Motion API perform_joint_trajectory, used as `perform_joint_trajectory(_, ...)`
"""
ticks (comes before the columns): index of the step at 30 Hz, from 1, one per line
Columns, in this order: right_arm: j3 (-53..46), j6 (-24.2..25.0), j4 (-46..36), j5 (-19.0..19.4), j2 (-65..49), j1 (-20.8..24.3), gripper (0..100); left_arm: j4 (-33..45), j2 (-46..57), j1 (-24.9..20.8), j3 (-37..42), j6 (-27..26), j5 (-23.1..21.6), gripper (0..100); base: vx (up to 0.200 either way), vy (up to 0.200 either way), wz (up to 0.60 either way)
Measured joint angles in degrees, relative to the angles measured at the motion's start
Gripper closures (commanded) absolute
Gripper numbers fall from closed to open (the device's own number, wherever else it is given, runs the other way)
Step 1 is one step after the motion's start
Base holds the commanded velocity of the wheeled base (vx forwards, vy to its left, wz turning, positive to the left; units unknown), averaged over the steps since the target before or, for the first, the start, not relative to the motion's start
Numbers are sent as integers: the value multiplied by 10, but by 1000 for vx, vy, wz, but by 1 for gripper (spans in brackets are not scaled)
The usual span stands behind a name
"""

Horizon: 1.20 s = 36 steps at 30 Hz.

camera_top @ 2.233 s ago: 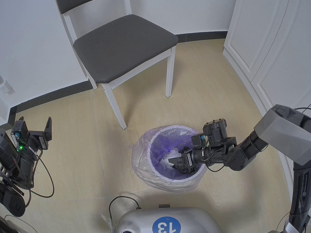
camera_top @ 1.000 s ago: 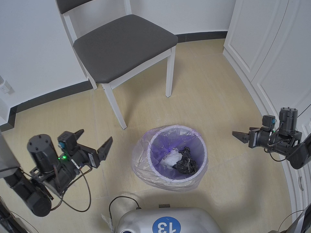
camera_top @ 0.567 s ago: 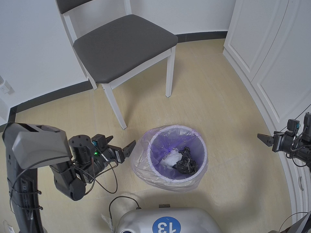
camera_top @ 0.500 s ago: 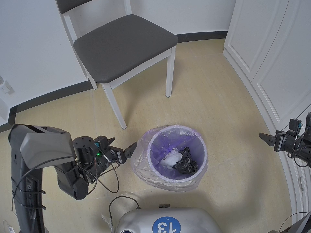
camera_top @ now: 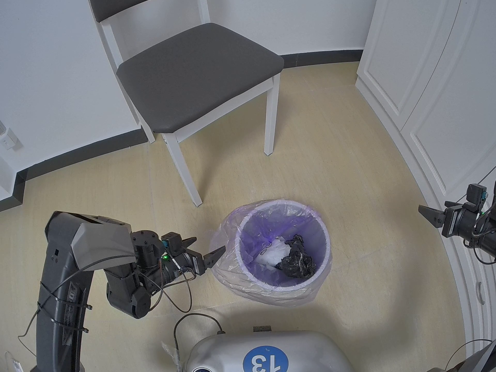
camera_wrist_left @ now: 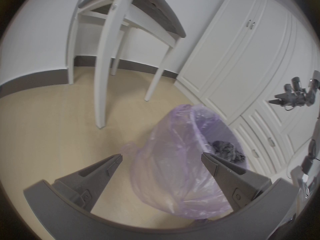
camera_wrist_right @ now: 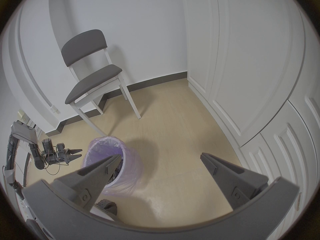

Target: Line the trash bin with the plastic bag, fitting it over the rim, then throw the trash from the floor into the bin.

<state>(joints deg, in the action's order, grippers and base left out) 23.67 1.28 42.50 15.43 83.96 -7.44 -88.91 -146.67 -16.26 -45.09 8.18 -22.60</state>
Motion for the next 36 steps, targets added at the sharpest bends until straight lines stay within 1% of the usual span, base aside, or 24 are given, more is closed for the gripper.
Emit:
perform_joint_trajectory(3, 8, -4, -8, 0, 1, 1, 0, 30, -12, 3, -34, -2, -9, 0, 0, 0, 0)
perform_joint_trajectory(10, 59, -22, -47, 0, 12, 5, 0, 155, -43, 9, -154, -6, -10, 0, 0, 0, 0)
perform_joint_trajectory(16, 129, -28, -91, 0, 32, 19, 0, 292, -70, 12, -273, -18, -9, 0, 0, 0, 0)
perform_joint_trajectory(21, 187, -38, -127, 0, 54, 35, 0, 420, -95, 14, -375, -45, 15, 0, 0, 0, 0)
perform_joint_trajectory(24, 215, -47, -139, 0, 71, 45, 0, 476, -110, 14, -430, -66, 30, 0, 0, 0, 0)
perform_joint_trajectory(28, 244, -54, -147, 0, 96, 58, 0, 515, -133, 14, -493, -91, 56, 0, 0, 0, 0)
perform_joint_trajectory(31, 256, -62, -149, 0, 110, 65, 0, 520, -146, 11, -518, -97, 65, 0, 0, 0, 0)
perform_joint_trajectory(33, 258, -67, -151, 0, 116, 68, 0, 519, -148, 8, -517, -97, 66, 0, 0, 0, 0)
perform_joint_trajectory(36, 259, -70, -156, 0, 119, 70, 0, 507, -138, 7, -488, -96, 68, 0, 0, 0, 0)
